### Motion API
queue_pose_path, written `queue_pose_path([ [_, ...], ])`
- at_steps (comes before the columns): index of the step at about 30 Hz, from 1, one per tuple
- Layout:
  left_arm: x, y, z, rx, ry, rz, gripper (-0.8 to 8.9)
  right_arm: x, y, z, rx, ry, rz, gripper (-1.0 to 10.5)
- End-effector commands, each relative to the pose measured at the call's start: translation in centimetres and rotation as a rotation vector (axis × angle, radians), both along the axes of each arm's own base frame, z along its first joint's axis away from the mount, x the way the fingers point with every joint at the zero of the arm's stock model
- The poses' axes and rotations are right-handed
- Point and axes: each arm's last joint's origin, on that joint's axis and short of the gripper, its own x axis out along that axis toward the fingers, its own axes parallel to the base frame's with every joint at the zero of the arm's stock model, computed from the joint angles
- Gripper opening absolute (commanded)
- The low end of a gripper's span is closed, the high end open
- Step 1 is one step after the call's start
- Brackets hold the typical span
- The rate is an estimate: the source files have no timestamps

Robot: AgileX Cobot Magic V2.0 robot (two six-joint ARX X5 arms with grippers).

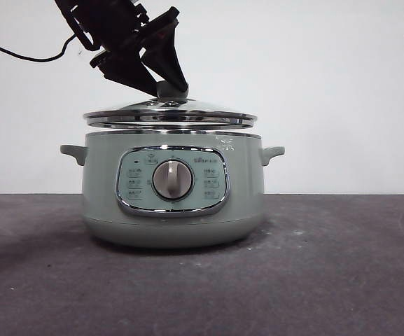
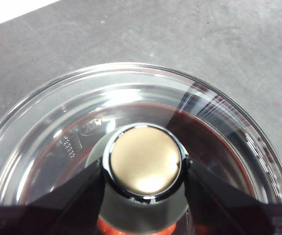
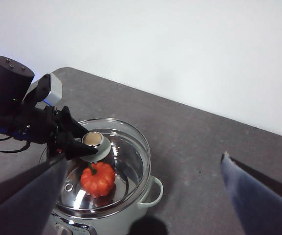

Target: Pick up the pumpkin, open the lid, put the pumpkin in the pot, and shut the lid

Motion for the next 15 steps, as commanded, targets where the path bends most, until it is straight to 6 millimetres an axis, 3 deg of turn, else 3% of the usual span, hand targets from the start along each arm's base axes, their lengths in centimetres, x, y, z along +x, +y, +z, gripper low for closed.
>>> queue_pose_path([
  [1, 0.2, -0.6, 0.3, -0.015, -0.040, -0.028, -0.09, 0.1, 0.1, 0.0, 0.006, 0.000, 0.000, 6.0],
  [7, 0.6, -1.2, -1.2, 0.011, 0.009, -0.035, -0.09, 0.2, 0.2, 0.0, 0.004, 0.002, 0.001, 6.0],
  [15, 0.5, -1.1, -1.5, 0.040, 0.026, -0.016, -0.09, 0.2, 0.1, -0.1, 0.000, 0.003, 0.002, 6.0],
])
